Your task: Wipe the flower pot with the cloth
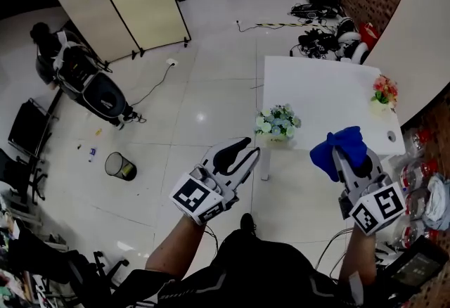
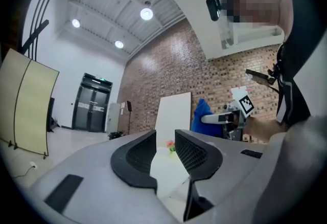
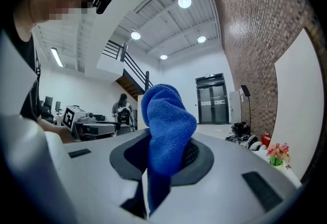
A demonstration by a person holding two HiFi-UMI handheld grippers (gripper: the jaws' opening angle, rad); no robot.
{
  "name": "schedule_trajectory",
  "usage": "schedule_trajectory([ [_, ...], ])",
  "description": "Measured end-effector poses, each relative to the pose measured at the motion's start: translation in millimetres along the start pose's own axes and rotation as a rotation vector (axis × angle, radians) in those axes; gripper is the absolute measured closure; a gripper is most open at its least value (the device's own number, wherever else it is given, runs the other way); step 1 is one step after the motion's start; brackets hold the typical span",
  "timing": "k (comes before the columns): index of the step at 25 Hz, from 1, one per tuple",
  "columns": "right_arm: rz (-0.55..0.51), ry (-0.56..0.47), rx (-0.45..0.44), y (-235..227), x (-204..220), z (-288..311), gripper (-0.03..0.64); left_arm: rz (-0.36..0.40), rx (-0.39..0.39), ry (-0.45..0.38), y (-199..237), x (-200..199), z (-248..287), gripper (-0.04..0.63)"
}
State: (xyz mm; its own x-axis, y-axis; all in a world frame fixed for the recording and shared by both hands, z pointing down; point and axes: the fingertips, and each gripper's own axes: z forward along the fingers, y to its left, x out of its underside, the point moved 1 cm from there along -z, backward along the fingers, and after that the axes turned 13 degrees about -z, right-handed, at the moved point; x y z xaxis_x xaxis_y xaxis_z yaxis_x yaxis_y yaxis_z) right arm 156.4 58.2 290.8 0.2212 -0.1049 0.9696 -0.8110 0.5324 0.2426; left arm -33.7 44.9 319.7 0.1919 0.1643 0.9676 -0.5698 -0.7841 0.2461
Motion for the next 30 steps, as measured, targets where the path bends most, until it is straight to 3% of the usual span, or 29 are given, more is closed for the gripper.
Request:
schedule_trajectory([
  [4, 0.007, 0.012, 0.046, -23, 4, 47, 0.547, 0.013, 0.073, 0.043, 50, 4, 28, 0.437],
  [7, 0.018, 0.026, 0.057, -43, 13, 71, 0.546, 0.017, 0.117, 0.071, 72, 11, 55, 0.334],
  [8, 0.019, 0.031, 0.052, -50, 15, 77, 0.546, 0.017, 0.121, 0.076, 76, 14, 62, 0.297],
  [11, 0.026, 0.032, 0.032, -66, 22, 89, 0.546, 0.019, 0.103, 0.097, 89, 27, 76, 0.276],
  [14, 0.041, 0.023, 0.003, -89, 35, 103, 0.546, 0.013, 0.09, 0.168, 111, 56, 97, 0.18],
  [18, 0.04, 0.012, -0.068, -101, 46, 117, 0.546, -0.012, 0.081, 0.233, 126, 93, 105, -0.002],
  [24, 0.053, 0.039, -0.118, -123, 68, 147, 0.547, 0.022, 0.051, 0.32, 183, 176, 115, -0.002],
  [30, 0.07, 0.092, -0.06, -135, 100, 165, 0.547, 0.005, 0.057, 0.381, 228, 250, 124, -0.001],
])
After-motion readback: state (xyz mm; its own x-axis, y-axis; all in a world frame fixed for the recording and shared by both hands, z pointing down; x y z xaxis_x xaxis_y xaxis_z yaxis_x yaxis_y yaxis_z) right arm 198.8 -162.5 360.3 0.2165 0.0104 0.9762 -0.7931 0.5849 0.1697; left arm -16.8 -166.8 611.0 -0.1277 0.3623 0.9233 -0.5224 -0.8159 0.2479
